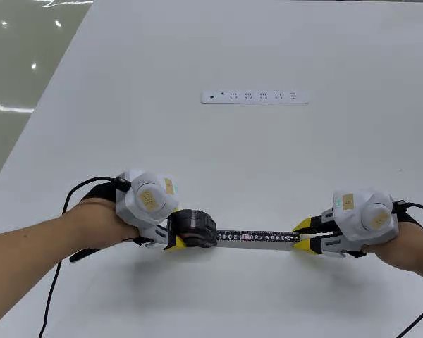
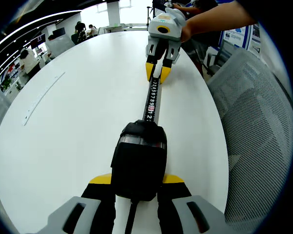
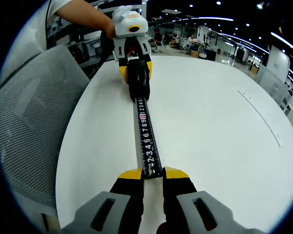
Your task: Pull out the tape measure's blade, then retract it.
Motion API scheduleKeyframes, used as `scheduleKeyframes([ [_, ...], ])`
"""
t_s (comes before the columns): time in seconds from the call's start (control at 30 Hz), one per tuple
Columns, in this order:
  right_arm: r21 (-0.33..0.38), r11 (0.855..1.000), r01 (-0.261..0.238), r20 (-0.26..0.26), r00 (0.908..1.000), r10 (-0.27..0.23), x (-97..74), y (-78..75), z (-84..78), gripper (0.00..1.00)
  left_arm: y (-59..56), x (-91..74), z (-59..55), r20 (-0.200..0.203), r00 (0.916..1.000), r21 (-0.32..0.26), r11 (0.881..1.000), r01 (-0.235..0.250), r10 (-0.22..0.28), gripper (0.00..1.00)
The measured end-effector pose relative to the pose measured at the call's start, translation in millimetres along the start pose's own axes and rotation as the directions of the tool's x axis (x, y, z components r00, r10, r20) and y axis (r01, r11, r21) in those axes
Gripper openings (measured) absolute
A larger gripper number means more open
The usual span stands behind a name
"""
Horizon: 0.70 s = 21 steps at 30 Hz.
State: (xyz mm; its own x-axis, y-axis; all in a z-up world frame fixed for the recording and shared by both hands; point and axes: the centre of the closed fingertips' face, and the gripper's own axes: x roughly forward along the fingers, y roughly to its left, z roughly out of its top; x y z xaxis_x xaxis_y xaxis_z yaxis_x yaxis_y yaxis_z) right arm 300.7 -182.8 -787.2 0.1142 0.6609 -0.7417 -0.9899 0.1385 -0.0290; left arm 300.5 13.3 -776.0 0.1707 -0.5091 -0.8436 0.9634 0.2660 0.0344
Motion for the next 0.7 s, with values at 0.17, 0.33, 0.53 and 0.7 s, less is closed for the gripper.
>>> scheduleKeyframes([
  [0.17,0.004,1.0,0.001,-0.004,1.0,-0.001,-2.1,-0.9,-3.2,0.09,0.1,0.1,0.1,0.0,1.0,0.0,1.0,0.0,0.0,0.29],
  [0.33,0.01,1.0,0.0,-0.004,1.0,0.0,-4.1,-0.5,-3.8,0.09,0.2,0.0,0.0,0.001,1.0,-0.001,1.0,0.001,-0.001,0.29],
  [0.53,0.013,1.0,0.0,-0.006,1.0,0.0,-6.1,-0.6,-6.6,0.09,0.2,0.3,-0.1,0.001,1.0,-0.002,1.0,0.002,-0.002,0.29],
  [0.7,0.014,1.0,0.0,-0.011,0.9999,0.0,-8.8,-1.0,-10.4,0.09,0.0,0.5,0.1,0.001,1.0,0.0,1.0,0.002,-0.002,0.29],
])
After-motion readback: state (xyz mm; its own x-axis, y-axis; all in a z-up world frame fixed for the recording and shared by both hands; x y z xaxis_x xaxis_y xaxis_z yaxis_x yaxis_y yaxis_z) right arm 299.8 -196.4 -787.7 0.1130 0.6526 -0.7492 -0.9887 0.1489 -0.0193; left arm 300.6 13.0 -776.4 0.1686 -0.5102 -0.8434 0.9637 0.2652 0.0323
